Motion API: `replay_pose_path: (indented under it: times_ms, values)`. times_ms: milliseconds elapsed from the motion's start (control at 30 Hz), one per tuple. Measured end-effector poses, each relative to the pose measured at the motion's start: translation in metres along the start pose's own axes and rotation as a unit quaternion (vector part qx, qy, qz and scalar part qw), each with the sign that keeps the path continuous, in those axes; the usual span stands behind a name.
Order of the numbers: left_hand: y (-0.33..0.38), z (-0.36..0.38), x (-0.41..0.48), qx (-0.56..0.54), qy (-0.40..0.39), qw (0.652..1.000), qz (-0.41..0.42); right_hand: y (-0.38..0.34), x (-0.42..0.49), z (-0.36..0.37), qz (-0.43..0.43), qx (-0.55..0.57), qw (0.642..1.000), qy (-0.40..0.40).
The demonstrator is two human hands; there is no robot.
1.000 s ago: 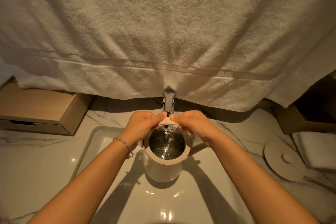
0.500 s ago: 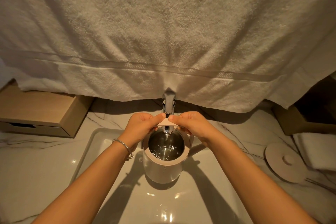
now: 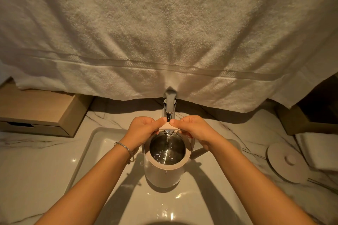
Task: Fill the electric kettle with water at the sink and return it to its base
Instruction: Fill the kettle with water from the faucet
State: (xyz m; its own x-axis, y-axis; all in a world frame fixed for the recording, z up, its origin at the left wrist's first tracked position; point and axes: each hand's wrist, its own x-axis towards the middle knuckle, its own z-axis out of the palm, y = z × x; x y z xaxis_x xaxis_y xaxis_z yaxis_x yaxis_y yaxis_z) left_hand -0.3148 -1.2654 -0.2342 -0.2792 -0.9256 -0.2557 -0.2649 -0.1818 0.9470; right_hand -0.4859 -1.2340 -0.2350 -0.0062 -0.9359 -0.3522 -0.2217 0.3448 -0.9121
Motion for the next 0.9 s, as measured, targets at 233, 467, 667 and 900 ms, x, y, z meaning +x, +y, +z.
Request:
replay_pose_path:
  times_ms: [233,467,667,900]
  values:
    - [-0.0032,0.0003,0.0006,0.003,-0.001,1.000,-0.005,0.0001,0.0004,0.0003,0.007,0.002,1.000,-0.002]
    - [-0.0047,0.0014,0.0009,0.009,0.003,1.000,-0.013,0.0008,-0.0002,0.0007,0.017,-0.021,1.000,-0.003]
    - [-0.0038,0.0015,0.0007,0.018,0.000,1.000,-0.009,-0.0002,-0.0015,-0.0003,0.014,-0.021,1.000,-0.007]
    - [-0.0014,0.0016,0.0002,0.019,0.002,1.000,-0.008,0.0016,0.0010,-0.0012,0.014,-0.022,1.000,-0.003]
